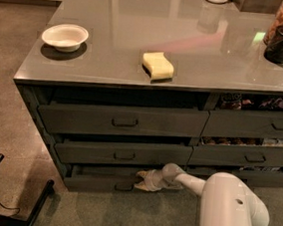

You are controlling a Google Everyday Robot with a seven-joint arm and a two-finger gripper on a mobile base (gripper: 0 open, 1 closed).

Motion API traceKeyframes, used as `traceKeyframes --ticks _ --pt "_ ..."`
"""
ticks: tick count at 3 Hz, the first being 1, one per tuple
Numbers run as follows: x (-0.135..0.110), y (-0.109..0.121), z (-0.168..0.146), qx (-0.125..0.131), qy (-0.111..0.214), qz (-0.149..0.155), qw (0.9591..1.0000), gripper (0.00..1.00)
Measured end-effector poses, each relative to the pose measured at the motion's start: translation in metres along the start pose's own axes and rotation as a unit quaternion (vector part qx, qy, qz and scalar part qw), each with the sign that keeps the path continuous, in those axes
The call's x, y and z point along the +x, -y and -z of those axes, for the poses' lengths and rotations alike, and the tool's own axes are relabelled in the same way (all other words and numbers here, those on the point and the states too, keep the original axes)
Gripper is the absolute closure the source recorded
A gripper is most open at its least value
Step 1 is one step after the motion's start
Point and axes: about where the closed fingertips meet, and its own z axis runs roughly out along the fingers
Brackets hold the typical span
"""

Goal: Open bottom drawer

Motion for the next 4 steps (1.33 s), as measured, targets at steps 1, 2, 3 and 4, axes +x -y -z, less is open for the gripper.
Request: traceKeyframes --ticks 1,2,3,4 --pt "-0.004 -0.011 0.007 -0.006 -0.013 -0.003 0.9999 1.00" --pt "-0.004 -0.015 0.008 -0.008 -0.017 -0.005 0.9998 1.00" --pt "-0.006 -0.027 0.011 -0.014 -0.022 -0.016 0.9995 1.00" --pt "-0.003 -0.026 0.016 -0.011 -0.031 -0.021 0.9992 1.00"
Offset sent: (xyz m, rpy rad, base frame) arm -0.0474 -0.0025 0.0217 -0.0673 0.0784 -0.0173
